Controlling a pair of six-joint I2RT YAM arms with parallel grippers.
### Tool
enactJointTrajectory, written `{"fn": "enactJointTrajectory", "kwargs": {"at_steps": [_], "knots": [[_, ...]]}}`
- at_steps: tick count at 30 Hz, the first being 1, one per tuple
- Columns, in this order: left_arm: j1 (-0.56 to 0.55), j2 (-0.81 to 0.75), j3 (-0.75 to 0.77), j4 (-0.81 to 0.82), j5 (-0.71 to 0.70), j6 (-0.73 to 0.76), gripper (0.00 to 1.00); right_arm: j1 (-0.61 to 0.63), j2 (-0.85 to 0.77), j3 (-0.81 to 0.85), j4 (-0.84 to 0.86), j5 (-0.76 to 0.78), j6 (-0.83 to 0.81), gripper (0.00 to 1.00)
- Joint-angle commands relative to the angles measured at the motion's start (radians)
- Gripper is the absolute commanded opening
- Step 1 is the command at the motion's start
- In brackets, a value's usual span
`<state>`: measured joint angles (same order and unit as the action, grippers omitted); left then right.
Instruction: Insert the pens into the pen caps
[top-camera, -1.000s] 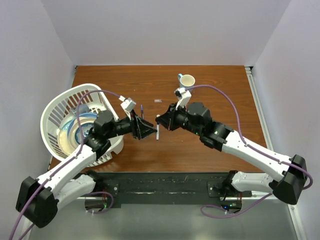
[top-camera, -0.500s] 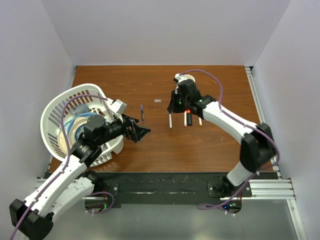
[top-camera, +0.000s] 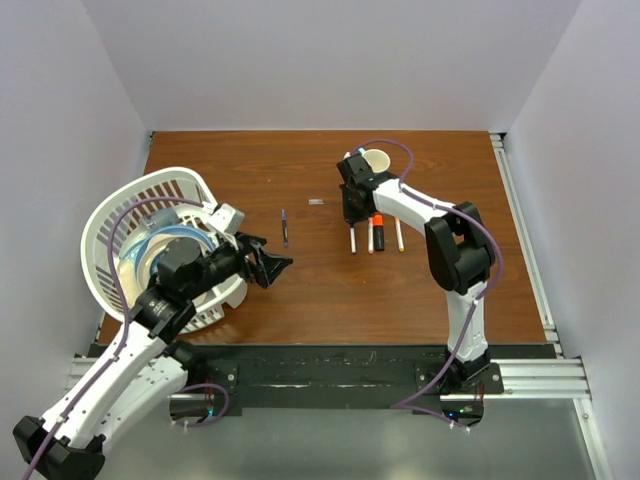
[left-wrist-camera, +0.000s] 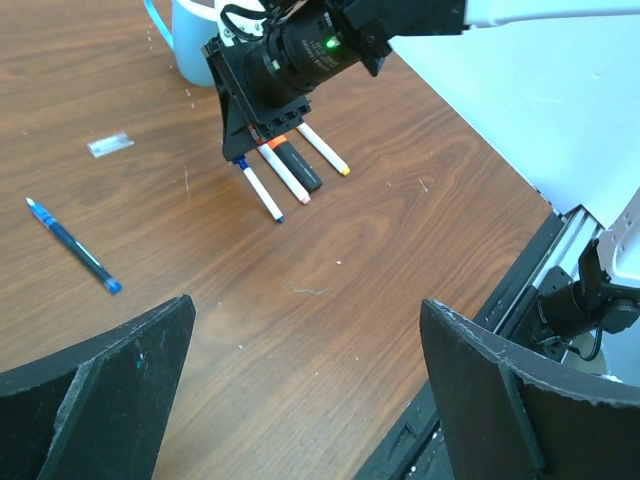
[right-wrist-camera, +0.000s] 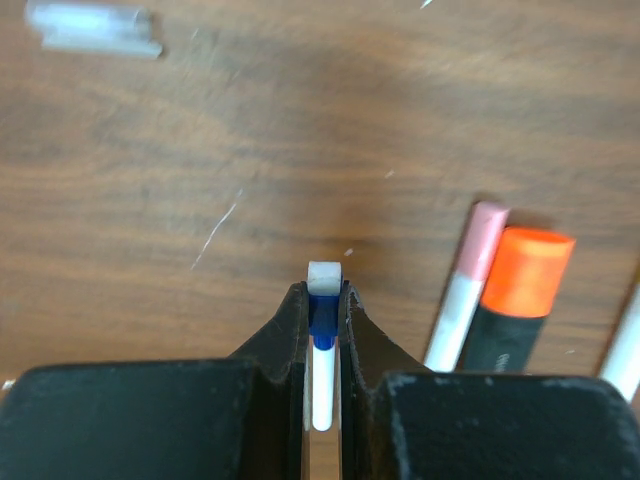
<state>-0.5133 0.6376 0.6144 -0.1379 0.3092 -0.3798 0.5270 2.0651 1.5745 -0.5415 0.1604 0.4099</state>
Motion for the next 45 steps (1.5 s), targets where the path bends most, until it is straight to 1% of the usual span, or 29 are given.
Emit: {"fn": "enactJointTrajectory", "kwargs": {"at_steps": [1,4,5,9,10,11,13,14,18,21,25,29,33,38,45], "knots": [[-0.001,-0.027,0.012,0.032,-0.009,0.028,1.00,-0.007,0.038,0.070,-0.037,0.111,-0.028,0.08],[-0.001,-0.033,0.013,0.029,-0.015,0.032,1.00,-0.009,0.084,0.117,-0.084,0.125,-0.028,0.13],[-0.001,-0.036,0.013,0.027,-0.018,0.035,1.00,-0.009,0.092,0.127,-0.090,0.128,-0.026,0.16],[-0.001,-0.052,0.013,0.024,-0.039,0.039,1.00,-0.009,0.112,0.154,-0.103,0.152,-0.019,0.22],[-0.001,-0.058,0.013,0.024,-0.042,0.038,1.00,-0.010,0.112,0.159,-0.110,0.157,-0.016,0.25],[-0.001,-0.061,0.013,0.024,-0.044,0.039,1.00,-0.010,0.112,0.162,-0.112,0.162,-0.013,0.31],[-0.001,-0.070,0.011,0.023,-0.051,0.039,1.00,-0.012,0.109,0.182,-0.124,0.154,-0.008,0.37],[-0.001,-0.073,0.011,0.024,-0.056,0.041,1.00,-0.012,0.105,0.186,-0.124,0.143,-0.005,0.38],[-0.001,-0.102,0.013,0.020,-0.073,0.048,0.99,0.001,0.067,0.193,-0.106,0.085,0.020,0.40],[-0.001,-0.143,0.008,0.020,-0.116,0.051,0.99,0.042,0.052,0.199,-0.078,0.056,0.046,0.41],[-0.001,-0.206,-0.005,0.027,-0.185,0.052,0.99,0.138,0.072,0.242,-0.048,0.051,0.092,0.43],[-0.001,-0.246,-0.007,0.014,-0.255,0.048,0.99,0.208,0.138,0.347,-0.049,0.082,0.115,0.43],[0.001,-0.285,-0.015,0.021,-0.280,0.047,0.99,0.252,0.216,0.441,-0.058,0.077,0.125,0.43],[-0.002,-0.308,-0.018,0.021,-0.300,0.045,0.99,0.269,0.305,0.548,-0.057,0.091,0.121,0.43],[-0.001,-0.319,-0.019,0.024,-0.297,0.047,0.98,0.277,0.378,0.599,-0.003,0.125,0.107,0.41]]}}
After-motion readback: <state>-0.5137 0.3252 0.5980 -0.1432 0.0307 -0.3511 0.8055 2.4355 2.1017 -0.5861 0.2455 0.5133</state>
